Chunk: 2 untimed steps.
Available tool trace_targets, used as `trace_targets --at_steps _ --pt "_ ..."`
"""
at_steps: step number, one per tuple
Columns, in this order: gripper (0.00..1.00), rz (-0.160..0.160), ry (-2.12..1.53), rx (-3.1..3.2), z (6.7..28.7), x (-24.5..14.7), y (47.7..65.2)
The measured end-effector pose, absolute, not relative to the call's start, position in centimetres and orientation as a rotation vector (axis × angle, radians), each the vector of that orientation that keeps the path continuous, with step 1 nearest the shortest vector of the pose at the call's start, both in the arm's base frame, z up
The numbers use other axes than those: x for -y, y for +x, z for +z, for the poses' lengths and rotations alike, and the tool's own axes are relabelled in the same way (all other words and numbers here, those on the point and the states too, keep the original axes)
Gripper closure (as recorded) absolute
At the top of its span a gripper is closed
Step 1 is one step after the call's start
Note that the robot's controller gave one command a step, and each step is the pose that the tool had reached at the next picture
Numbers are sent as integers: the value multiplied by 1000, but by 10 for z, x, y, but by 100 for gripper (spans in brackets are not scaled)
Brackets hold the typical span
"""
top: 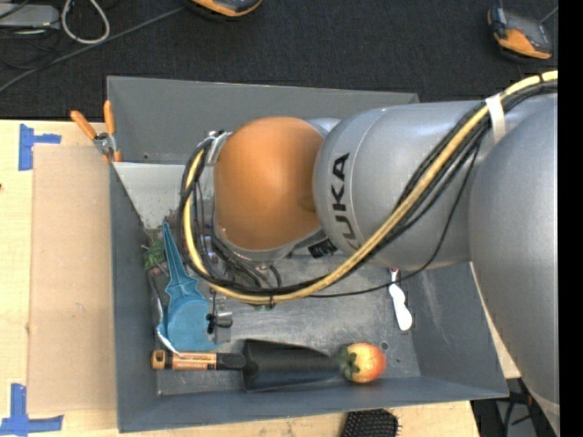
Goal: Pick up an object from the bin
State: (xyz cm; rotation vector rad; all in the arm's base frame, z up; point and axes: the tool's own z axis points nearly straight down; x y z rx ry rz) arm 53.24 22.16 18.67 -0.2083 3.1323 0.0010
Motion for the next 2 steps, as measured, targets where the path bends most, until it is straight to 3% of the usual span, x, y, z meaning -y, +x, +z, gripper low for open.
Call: trace_targets --at_steps 1,2 --pt "0 -2 18 -3146 169 -217 511" --pt "0 -3 199 -3140 138 -214 500"
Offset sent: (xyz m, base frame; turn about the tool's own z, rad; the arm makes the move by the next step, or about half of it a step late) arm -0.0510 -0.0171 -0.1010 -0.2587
